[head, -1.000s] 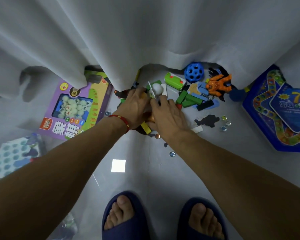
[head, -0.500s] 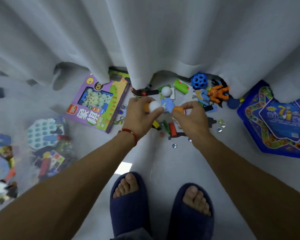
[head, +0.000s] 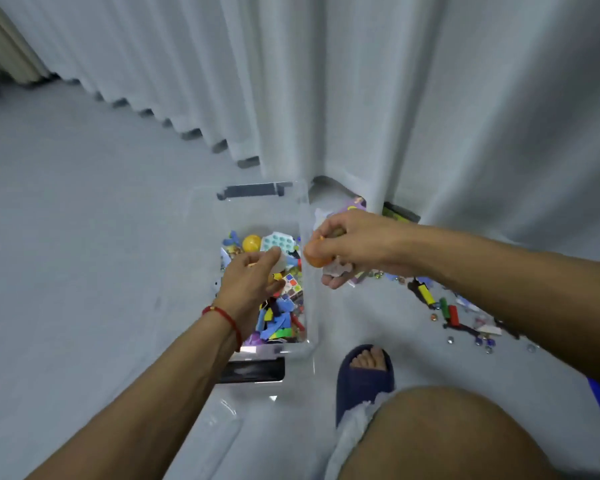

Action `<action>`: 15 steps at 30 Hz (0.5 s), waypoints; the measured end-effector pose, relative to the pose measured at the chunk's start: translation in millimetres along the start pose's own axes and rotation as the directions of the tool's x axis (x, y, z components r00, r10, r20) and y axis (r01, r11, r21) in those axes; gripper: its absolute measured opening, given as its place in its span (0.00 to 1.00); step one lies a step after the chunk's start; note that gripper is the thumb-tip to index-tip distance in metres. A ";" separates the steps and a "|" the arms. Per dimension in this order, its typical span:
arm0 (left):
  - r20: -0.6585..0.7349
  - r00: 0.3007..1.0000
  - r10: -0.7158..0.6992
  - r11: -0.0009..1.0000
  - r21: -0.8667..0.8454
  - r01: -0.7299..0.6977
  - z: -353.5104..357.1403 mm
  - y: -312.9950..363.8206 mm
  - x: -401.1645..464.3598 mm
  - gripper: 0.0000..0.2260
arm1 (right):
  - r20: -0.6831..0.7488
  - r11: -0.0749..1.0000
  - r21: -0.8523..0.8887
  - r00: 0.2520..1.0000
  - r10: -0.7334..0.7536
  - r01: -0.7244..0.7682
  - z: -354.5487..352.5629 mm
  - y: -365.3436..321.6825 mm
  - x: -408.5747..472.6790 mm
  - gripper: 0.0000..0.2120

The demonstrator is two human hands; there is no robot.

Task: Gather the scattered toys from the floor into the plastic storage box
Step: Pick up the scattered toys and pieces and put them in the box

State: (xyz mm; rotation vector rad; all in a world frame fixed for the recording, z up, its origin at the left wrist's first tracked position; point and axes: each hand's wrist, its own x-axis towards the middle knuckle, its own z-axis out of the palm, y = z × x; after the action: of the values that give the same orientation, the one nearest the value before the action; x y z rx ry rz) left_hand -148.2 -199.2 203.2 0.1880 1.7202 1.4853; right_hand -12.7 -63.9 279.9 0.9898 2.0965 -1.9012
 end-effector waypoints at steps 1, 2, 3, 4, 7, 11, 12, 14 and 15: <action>-0.005 1.000 -0.025 1.000 -0.009 0.025 -13.1 1.9 0.9 0.17 | -0.026 1.000 0.011 0.999 0.026 -0.025 11.4 -8.7 6.1 0.10; -0.003 0.999 -0.049 0.999 -0.020 0.049 -23.7 4.8 0.0 0.15 | -0.067 0.999 0.020 0.997 0.045 -0.044 20.5 -15.1 12.9 0.13; -0.007 0.997 -0.072 0.997 -0.037 0.071 -32.2 7.5 -0.3 0.12 | -0.120 0.998 0.017 0.991 0.054 -0.052 26.4 -19.8 18.7 0.16; -0.023 0.996 -0.090 0.995 -0.054 0.089 -39.0 10.0 -0.6 0.11 | -0.173 0.999 0.011 0.984 0.051 -0.050 29.1 -23.3 21.5 0.16; -0.046 0.996 -0.081 0.996 -0.052 0.079 -50.2 14.2 -9.1 0.12 | -0.232 0.999 -0.002 0.972 0.043 -0.045 23.1 -28.9 10.4 0.12; 0.041 0.999 0.010 1.000 0.004 -0.010 -38.8 15.4 -25.8 0.10 | -0.215 0.973 -0.189 0.973 0.089 -0.131 -11.0 -15.6 -28.4 0.10; 0.075 0.997 0.017 1.000 0.024 -0.019 -31.3 14.9 -29.2 0.09 | -0.235 0.965 -0.206 0.965 0.115 -0.165 -22.9 -7.2 -38.6 0.11; 0.159 0.987 0.024 0.997 0.074 -0.036 -10.2 9.6 -31.3 0.10 | -0.296 0.950 -0.206 0.941 0.166 -0.233 -46.4 15.4 -61.6 0.12; 0.198 0.980 0.025 0.993 0.104 -0.047 2.8 5.7 -31.9 0.10 | -0.332 0.945 -0.195 0.924 0.187 -0.261 -57.9 29.8 -72.5 0.12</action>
State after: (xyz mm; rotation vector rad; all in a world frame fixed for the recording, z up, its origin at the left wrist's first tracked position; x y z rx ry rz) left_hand -128.1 -214.6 223.8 0.4117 1.6454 1.3516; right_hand 78.1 -37.3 303.4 1.4768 2.1858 -1.4222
